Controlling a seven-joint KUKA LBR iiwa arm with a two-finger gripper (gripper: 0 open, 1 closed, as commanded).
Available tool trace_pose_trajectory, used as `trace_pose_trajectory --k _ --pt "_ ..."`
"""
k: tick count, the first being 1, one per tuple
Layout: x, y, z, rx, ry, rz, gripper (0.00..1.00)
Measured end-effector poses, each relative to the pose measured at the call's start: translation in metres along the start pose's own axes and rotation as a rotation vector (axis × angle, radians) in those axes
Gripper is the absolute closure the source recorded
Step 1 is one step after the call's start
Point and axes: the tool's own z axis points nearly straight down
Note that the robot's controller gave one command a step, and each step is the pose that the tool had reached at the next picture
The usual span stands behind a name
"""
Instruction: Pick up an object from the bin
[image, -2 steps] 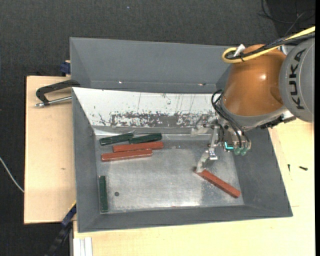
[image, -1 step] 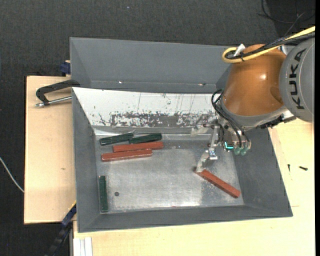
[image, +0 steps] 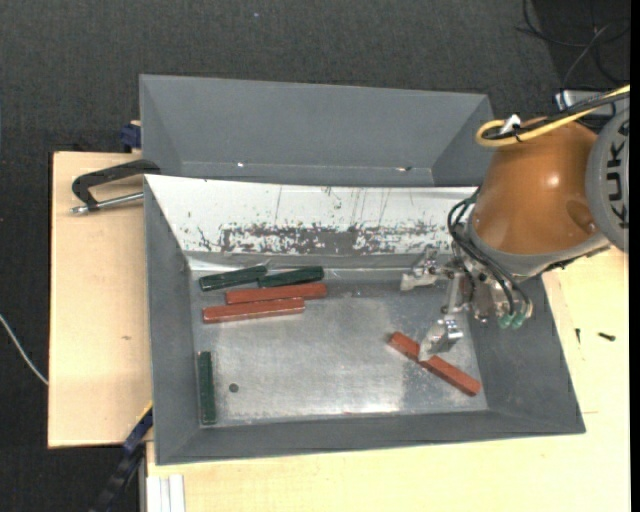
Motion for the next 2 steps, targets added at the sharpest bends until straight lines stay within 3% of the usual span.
trace_pose_trajectory --k 1,2 --pt "0.001 -0.014 0.045 0.005 -0.004 -0.014 0.0" --pt "-0.002 -0.032 0.1 0.0 0.001 -0.054 1.0"
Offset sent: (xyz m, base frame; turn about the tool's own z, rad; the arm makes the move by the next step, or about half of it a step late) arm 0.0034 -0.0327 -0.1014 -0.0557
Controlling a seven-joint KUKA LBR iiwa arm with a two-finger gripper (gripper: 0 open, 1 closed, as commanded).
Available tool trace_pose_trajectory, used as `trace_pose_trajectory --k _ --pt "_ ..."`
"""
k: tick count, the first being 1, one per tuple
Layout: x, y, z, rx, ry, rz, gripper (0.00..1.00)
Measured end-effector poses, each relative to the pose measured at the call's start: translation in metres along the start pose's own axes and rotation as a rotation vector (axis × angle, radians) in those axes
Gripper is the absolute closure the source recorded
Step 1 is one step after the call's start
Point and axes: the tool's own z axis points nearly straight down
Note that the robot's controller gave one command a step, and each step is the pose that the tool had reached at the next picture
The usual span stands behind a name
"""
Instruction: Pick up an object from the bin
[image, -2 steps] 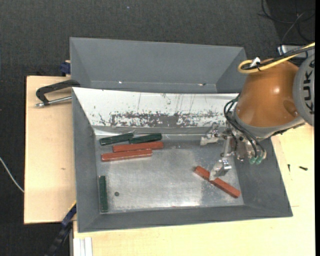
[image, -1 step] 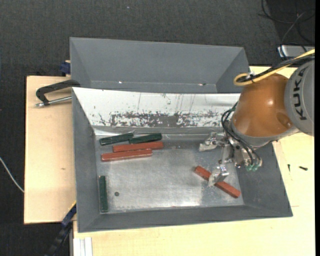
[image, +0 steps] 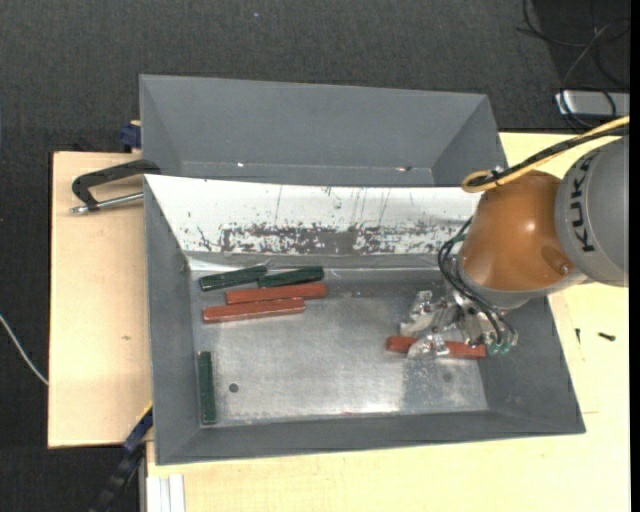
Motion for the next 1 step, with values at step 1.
trace_pose_trajectory --k 1 --pt "0.0 0.0 0.0 0.0 0.0 0.0 1.0"
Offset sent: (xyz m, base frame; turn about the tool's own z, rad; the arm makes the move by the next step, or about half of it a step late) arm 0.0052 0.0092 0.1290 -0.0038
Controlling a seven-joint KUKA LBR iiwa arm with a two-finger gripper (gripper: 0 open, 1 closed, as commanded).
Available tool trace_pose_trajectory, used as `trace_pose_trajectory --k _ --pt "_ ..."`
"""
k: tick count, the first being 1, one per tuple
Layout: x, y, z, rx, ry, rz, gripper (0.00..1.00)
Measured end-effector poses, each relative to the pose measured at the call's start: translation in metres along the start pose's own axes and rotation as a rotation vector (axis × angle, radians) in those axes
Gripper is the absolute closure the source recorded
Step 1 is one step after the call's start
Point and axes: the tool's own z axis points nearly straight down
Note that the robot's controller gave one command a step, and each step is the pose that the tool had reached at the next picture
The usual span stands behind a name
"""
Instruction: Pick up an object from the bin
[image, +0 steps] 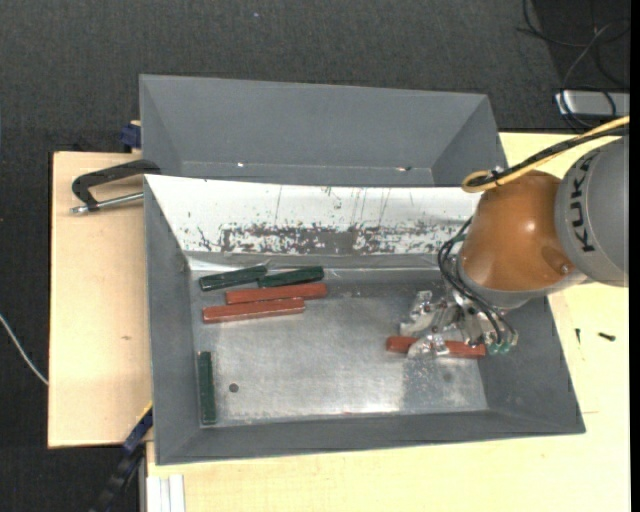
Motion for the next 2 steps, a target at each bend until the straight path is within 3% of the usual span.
trace_pose_trajectory --k 1,2 --pt "0.0 0.0 -0.001 0.0 0.0 0.0 1.0" --pt "0.005 0.004 -0.04 0.003 -0.006 -0.005 1.0"
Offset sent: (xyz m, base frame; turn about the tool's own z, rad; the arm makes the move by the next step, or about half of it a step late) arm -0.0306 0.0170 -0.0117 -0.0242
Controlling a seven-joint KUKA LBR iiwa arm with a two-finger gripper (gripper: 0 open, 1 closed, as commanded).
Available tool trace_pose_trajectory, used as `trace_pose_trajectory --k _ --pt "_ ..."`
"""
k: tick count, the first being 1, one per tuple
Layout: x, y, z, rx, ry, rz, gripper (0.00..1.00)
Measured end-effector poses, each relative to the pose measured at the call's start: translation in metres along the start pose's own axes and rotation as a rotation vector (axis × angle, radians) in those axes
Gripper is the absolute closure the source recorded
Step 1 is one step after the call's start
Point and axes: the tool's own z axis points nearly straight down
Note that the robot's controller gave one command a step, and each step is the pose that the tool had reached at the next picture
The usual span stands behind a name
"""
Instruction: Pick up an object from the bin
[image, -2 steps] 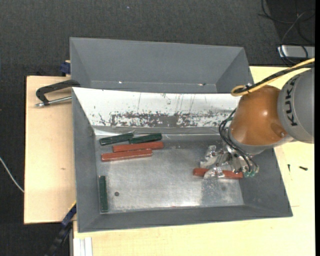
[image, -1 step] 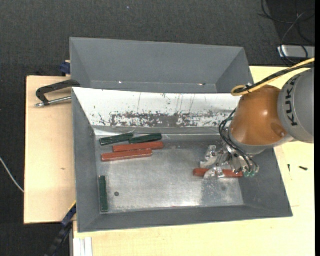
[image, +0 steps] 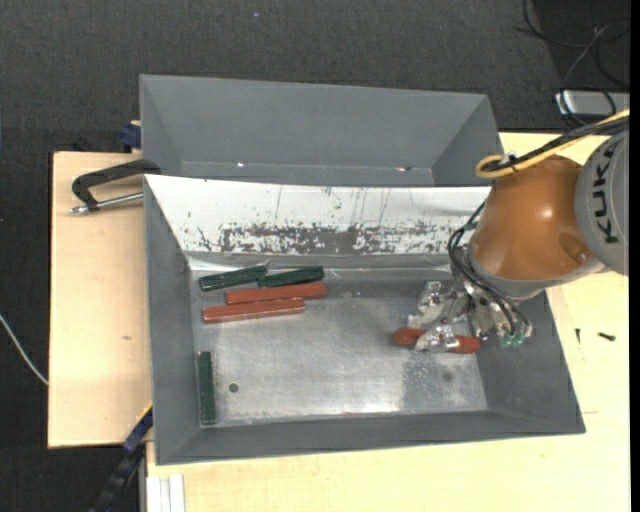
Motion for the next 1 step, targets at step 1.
trace_pose_trajectory --k 1 --pt "0.0018 -0.0009 -0.0838 -0.001 0.003 -0.047 1.0"
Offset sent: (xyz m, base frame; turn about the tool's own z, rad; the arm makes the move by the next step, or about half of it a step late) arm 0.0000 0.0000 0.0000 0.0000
